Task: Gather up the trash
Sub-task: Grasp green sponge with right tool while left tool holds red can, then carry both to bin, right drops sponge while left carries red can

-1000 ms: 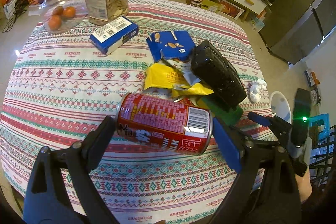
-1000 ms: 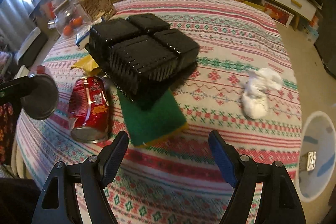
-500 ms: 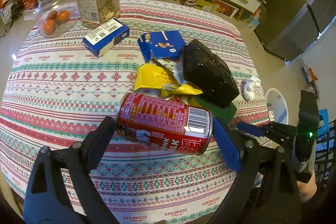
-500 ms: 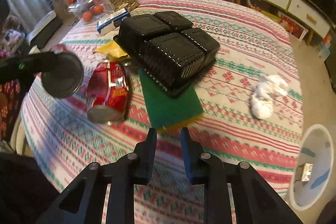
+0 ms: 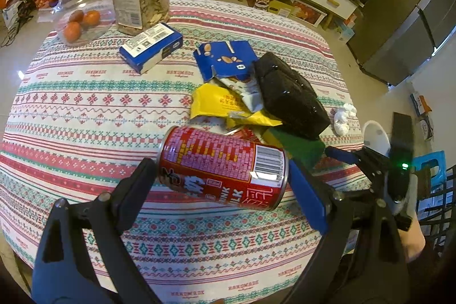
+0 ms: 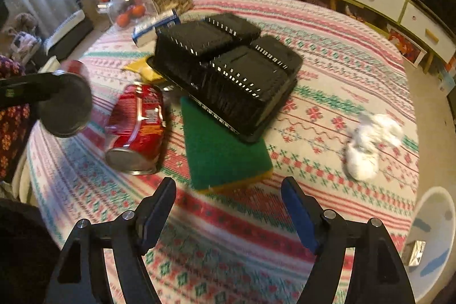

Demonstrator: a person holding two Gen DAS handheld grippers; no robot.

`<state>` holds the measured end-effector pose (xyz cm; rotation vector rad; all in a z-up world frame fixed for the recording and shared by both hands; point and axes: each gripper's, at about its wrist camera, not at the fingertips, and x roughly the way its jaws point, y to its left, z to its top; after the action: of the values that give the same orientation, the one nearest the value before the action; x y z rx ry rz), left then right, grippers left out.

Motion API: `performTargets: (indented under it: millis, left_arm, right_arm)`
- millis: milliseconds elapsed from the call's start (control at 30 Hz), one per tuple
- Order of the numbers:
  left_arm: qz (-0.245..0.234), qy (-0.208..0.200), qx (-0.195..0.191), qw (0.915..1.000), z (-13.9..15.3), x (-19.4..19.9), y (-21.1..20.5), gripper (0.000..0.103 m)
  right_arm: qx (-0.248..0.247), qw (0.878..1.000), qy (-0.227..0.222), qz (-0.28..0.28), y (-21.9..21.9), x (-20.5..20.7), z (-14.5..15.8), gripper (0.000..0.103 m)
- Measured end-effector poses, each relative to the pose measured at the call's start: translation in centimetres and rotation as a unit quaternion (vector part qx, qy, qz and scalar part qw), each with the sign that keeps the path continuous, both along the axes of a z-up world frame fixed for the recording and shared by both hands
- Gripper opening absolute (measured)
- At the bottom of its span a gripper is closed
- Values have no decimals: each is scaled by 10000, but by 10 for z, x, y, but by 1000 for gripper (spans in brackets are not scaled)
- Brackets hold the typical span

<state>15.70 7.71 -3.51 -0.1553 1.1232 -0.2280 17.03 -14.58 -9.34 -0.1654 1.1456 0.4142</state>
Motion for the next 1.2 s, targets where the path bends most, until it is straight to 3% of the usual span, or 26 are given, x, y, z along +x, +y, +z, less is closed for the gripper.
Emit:
performTargets:
  millis: [167, 267, 867, 1067, 1200]
  left_arm:
    - [-56, 1, 62, 10000, -1, 1, 1, 93]
    - [-69, -5, 54, 10000, -1, 0, 1, 93]
    - [-339, -300, 8, 9990, 11, -14, -35, 93]
    - [-506, -404, -3, 9979, 16, -18, -56, 93]
    - [-678, -458, -50, 9966, 18, -20, -78, 93]
  right_arm:
    - [-130, 9997, -162, 112, 13, 5, -7, 76]
    - [-314, 9990, -251, 205, 16, 4, -4, 60]
    - [0, 9982, -520, 290, -30, -69, 62, 57]
    - [67, 9982, -566, -207, -72, -84, 78, 57]
    - [87, 9942, -563, -908, -112, -83, 84, 57]
